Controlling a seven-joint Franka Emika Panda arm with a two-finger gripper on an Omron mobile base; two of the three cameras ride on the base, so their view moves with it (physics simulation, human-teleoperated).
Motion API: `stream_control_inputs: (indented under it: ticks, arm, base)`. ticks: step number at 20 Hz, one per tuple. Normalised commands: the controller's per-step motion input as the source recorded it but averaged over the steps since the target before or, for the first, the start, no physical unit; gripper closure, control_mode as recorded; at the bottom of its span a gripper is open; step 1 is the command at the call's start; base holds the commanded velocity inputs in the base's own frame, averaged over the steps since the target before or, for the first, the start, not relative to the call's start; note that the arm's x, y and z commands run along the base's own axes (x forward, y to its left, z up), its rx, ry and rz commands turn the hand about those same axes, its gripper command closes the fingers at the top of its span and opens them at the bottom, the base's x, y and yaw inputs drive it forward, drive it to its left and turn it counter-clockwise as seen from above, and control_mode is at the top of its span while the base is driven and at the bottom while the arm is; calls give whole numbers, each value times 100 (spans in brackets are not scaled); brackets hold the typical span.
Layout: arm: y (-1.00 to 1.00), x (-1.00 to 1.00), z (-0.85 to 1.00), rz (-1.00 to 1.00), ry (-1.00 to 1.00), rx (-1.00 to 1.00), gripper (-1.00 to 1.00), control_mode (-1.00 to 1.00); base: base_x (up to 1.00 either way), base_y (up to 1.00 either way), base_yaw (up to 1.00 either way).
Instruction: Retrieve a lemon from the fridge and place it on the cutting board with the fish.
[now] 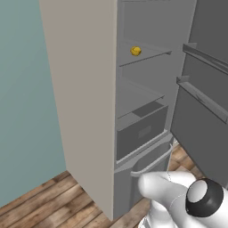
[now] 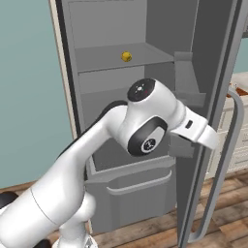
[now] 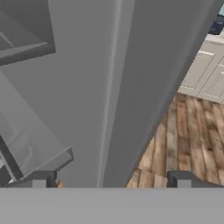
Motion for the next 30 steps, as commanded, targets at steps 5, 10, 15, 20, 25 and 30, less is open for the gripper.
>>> stream_control_inputs:
  ticks: [5,10,15,20,25,30]
  arm:
    - [-24,56,-1,-2,0,-10,-100,-100]
    - [-76,23,0,0,-14,0,-100,-100]
    - [-100,32,0,2,-9,2,-100,-100]
    - [-99,78,0,14,-14,13,-100,-100]
    - [-47,1,2,12,-2,10,-100,-100]
    - [55,-97,10,0,-11,-1,-100,-100]
  base:
    - [0,0,0]
    - [0,0,0]
    - [0,0,0]
    - [0,0,0]
    - [0,0,0]
    - [0,0,0]
